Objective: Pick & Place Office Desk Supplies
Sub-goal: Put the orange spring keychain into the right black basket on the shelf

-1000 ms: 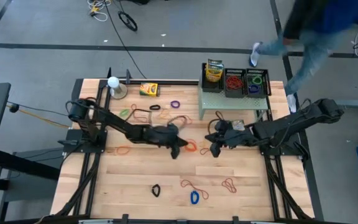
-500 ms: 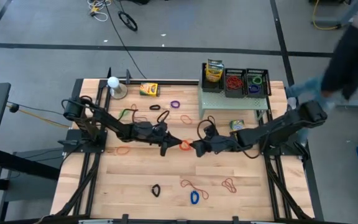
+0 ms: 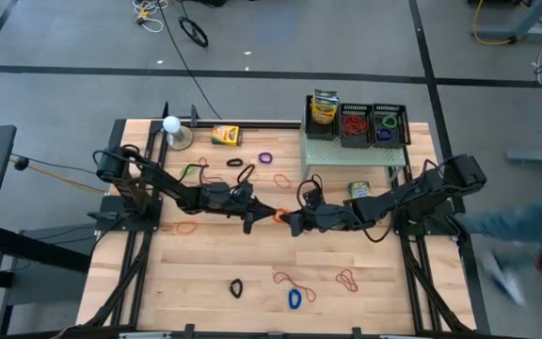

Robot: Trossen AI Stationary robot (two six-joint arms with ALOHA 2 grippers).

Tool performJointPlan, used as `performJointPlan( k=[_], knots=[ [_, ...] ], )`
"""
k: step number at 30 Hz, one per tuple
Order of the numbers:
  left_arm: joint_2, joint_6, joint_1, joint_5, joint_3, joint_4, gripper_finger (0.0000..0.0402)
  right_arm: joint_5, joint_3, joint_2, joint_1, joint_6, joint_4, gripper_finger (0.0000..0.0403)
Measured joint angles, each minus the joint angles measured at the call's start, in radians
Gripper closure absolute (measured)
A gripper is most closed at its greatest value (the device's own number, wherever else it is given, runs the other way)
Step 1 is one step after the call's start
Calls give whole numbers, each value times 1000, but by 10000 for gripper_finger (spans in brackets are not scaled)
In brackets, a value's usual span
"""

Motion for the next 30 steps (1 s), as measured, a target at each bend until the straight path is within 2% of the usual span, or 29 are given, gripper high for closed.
performJointPlan(
  k=[3, 5, 10, 15, 19, 23, 30],
  knots=[
    [0, 1, 9, 16, 0, -12, 372, 38, 0, -4, 7, -5, 3, 362],
    [-5, -2, 22, 51, 0, -25, 352, 50, 0, -9, 11, -20, 4, 383],
    [-61, -7, 61, 100, -22, -63, 289, 51, 0, -79, 8, -55, -86, 371],
    [-157, -4, 104, 48, -83, -67, 239, 52, 0, -243, -35, -134, -280, 376],
    [-198, -1, 142, 7, -120, -74, 225, 37, 9, -430, -110, -236, -487, 383],
    [-198, -16, 159, 5, -121, -81, 234, 25, 127, -573, -222, -367, -828, 381],
    [-198, -28, 161, -101, -121, -94, 266, 88, 436, -623, -481, -559, -1402, 382]
  ],
)
